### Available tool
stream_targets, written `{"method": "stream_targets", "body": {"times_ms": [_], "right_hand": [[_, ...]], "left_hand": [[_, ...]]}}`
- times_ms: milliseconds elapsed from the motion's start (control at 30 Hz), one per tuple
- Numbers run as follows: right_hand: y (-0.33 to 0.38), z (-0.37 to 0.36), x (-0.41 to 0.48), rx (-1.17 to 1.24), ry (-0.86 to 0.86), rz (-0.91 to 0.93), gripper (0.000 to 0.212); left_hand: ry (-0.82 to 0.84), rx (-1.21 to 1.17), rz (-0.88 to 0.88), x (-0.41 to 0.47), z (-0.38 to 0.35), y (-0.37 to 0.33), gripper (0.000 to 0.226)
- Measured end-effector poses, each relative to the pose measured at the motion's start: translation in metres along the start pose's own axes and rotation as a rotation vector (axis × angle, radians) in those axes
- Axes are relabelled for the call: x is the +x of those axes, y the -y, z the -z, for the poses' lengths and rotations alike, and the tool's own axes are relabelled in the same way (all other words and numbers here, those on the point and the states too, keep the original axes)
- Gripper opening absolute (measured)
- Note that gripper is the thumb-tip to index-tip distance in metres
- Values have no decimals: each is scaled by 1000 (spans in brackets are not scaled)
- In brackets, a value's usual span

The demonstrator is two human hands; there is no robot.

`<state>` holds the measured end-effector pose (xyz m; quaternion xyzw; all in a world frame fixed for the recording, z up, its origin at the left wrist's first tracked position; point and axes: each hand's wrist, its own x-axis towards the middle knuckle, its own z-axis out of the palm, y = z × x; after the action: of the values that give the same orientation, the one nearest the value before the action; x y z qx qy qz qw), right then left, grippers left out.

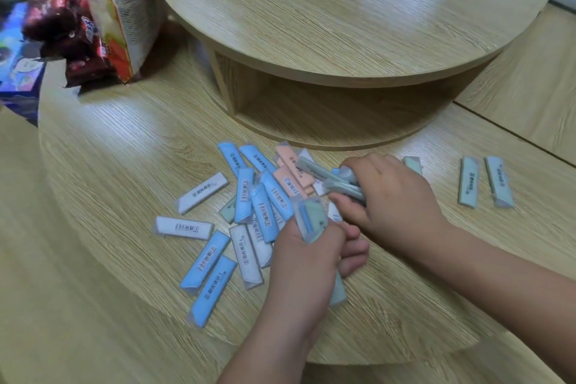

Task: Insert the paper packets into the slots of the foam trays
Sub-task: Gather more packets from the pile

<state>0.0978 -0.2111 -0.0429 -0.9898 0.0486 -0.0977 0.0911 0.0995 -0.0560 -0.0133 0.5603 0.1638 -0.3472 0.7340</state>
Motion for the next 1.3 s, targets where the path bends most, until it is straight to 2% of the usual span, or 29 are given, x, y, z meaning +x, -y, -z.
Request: {"method": "stream_targets", "body": {"times_ms": [500, 633, 700, 800, 900, 1000, 1067, 1167, 1300], "right_hand": [[2, 1, -3, 30, -229, 10, 38], [6, 13, 0, 75, -271, -84, 39], [14, 22, 2, 194, -272, -177, 35], [36, 28, 1, 674, -200, -354, 24], [56, 24, 1, 805, -212, -415, 20], [66, 17, 0, 849, -222, -421, 25], [69, 15, -5, 898, -220, -429, 33], [65, 18, -12, 847, -203, -328, 39], [56, 28, -11, 801, -111, -190, 48]], "left_hand": [[35, -180, -29, 4, 8, -8, 9], [26, -182, -84, 6, 8, -9, 8], [56, -164, -125, 6, 6, -8, 10], [108, -80, -180, 6, -2, -7, 34], [102, -144, -168, 4, -16, -4, 59], [105, -161, -225, 1, -25, 0, 71], [126, -163, -251, 0, -26, 1, 66], [142, -144, -264, 1, -30, 0, 51], [114, -168, -253, 0, -37, -10, 49]]}}
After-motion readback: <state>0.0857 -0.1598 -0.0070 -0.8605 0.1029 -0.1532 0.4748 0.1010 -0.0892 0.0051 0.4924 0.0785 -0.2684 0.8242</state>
